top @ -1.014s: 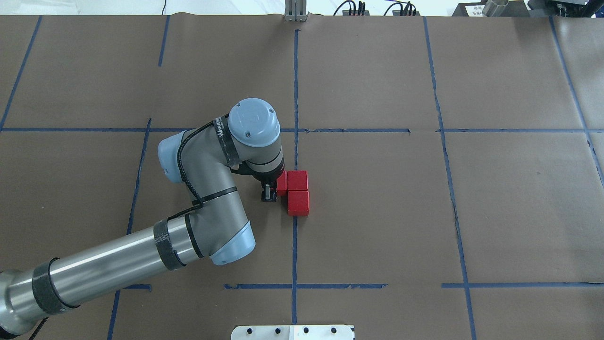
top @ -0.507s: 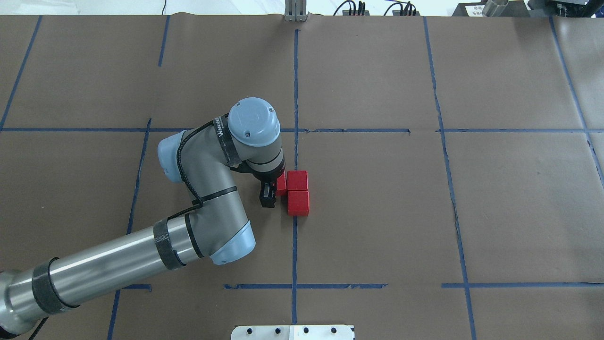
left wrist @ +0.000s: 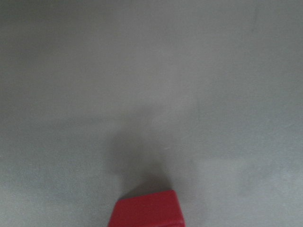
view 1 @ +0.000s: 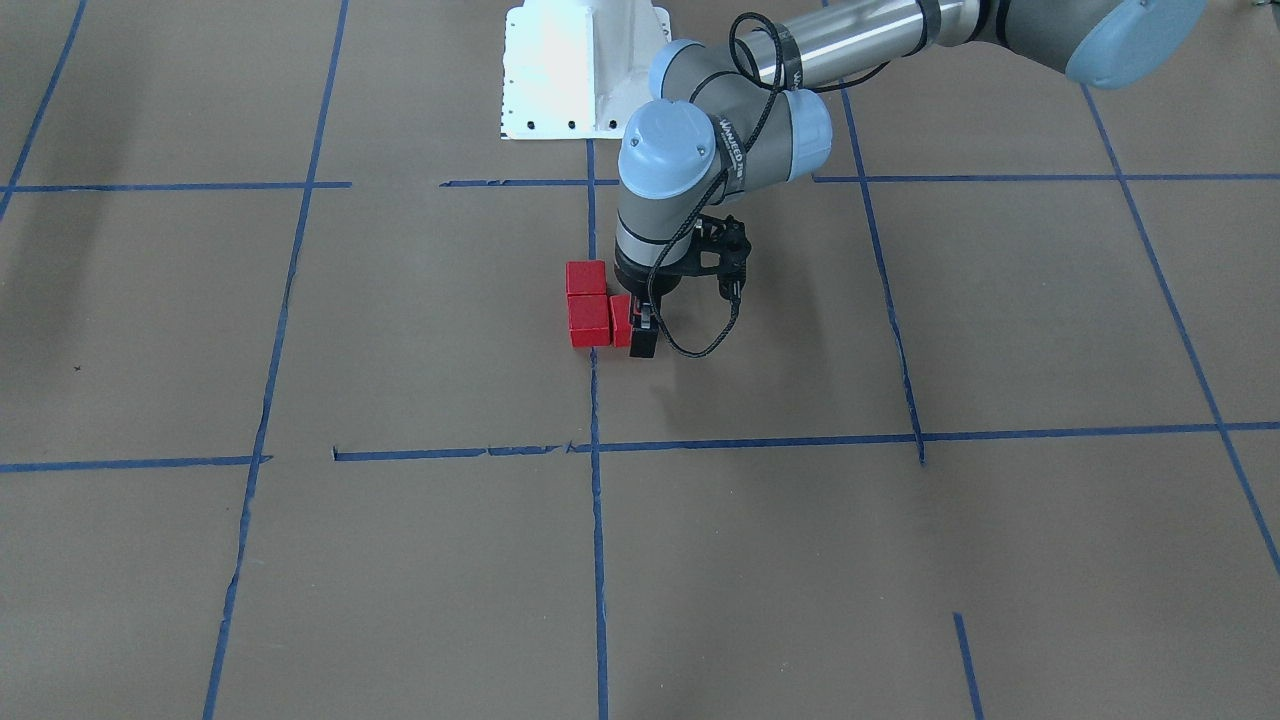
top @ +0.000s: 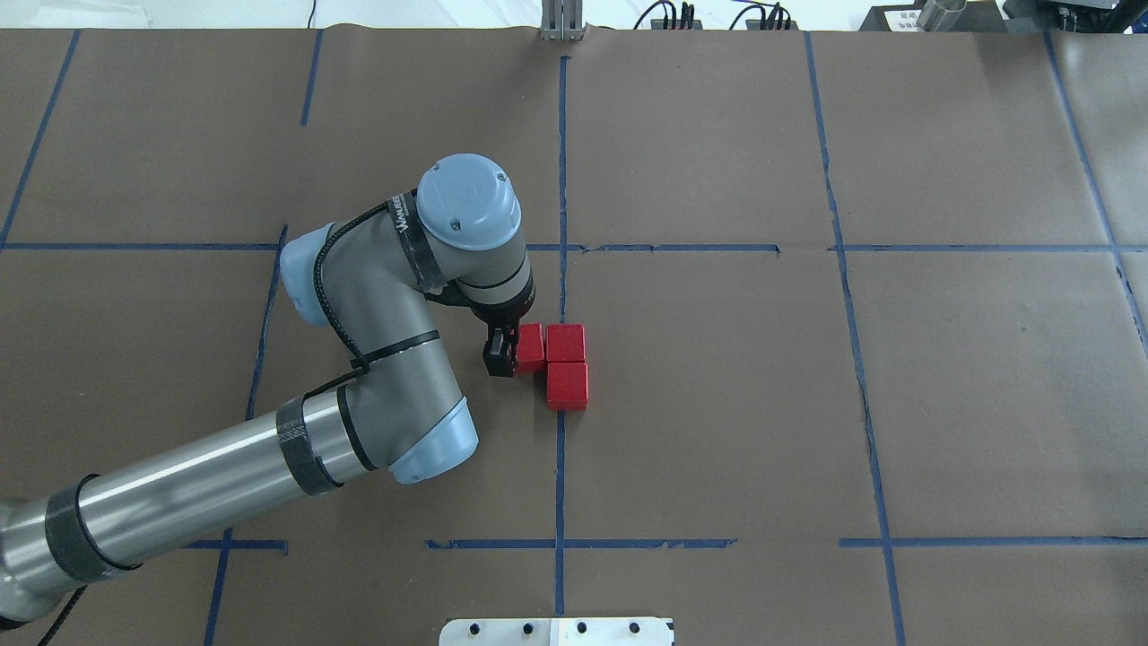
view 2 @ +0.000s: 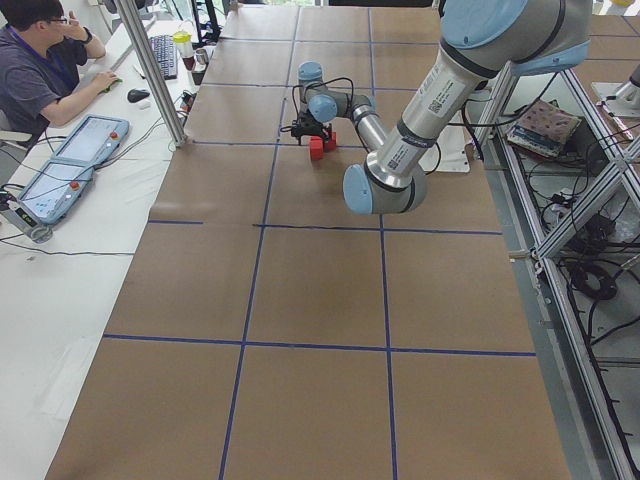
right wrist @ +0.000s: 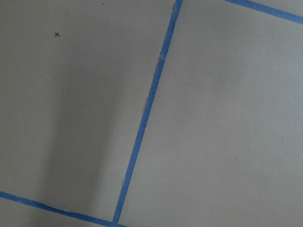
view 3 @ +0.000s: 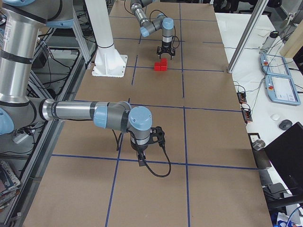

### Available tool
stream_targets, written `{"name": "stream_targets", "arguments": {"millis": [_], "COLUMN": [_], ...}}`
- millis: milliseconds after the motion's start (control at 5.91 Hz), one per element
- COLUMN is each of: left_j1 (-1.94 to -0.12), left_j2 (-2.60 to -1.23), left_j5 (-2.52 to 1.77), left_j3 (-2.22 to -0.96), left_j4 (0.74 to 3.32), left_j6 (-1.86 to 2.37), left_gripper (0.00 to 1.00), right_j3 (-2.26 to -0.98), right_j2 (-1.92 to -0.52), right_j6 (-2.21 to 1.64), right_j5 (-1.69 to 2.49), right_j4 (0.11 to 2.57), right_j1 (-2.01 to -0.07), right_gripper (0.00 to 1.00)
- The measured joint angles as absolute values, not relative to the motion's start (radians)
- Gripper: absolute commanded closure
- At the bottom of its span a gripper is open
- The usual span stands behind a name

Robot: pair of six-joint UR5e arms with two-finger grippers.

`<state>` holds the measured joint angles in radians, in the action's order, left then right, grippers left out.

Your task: Form red blocks into L shape at center

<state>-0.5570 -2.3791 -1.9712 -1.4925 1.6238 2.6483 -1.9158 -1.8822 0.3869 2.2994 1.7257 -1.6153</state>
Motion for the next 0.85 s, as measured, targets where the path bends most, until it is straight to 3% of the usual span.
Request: {"name": "stream_targets", "arguments": {"millis": [507,845], "left_j1": [-0.632,-0.687], "left_j2": [-2.273,-2.101], "left_j5": [-2.075,-2.082], "left_j3": [-1.725,-1.89], "left_j4": [1.49,1.477], "left_j6": [2.283,1.867], "left_gripper": [0.0,0.0], "right_j3": [-1.916,-1.914], "right_j2": [-1.882,-1.884], "right_j6": [0.387,0.387], "right_j5": [2.3,2.301], "right_j4": [1.726,1.726], "right_j1": [-1.615,-1.615], "right_gripper": [0.0,0.0]}}
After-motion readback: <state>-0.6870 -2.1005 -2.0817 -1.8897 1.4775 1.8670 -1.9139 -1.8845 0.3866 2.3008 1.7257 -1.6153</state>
